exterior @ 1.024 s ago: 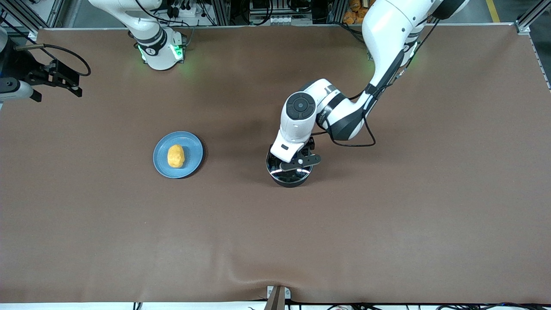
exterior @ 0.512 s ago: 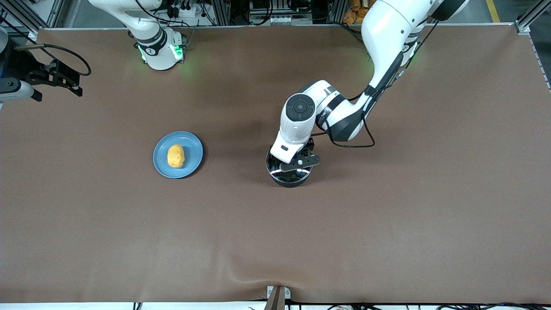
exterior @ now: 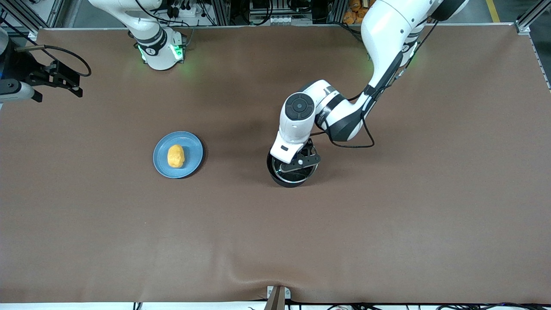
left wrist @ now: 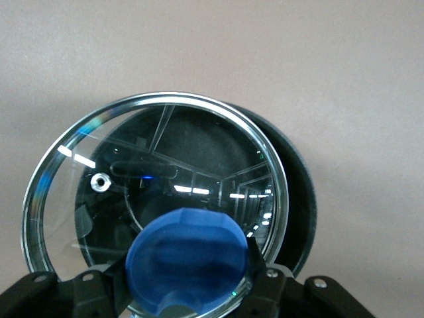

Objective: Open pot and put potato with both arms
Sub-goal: 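Lift the lid aside with the left gripper while the right gripper reaches the potato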

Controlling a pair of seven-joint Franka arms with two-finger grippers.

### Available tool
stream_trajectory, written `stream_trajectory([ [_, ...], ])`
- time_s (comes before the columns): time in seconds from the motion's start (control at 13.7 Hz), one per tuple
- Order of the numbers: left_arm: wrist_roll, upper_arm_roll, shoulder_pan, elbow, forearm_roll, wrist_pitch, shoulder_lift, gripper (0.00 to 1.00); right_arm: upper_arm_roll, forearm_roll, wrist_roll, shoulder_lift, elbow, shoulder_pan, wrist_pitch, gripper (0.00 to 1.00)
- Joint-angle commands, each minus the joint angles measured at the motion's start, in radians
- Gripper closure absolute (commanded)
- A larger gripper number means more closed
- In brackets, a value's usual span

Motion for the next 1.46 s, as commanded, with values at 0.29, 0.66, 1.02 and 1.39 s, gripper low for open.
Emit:
stream_trajectory([
  [0.29, -0.009, 0.0, 0.063, 0.011, 0.023, -0.083, -0.131, 0.51, 0.015, 0.008, -0.012, 0.105, 0.045, -0.021, -0.004, 0.0],
  [0.66, 0.235, -0.073, 0.3, -0.152, -0.092, -0.108, -0.329, 0.53, 0.015, -0.006, -0.014, 0.254, 0.091, -0.032, 0.02, 0.0],
  [1.02, 0.673, -0.138, 0.583, -0.415, -0.212, -0.106, -0.506, 0.53, 0.015, 0.096, 0.047, 0.266, -0.037, -0.03, 0.135, 0.0],
  [1.39, 0.945, -0.136, 0.764, -0.496, -0.212, -0.033, -0.472, 0.53, 0.022, 0.118, 0.123, 0.236, -0.332, -0.012, 0.437, 0.0],
])
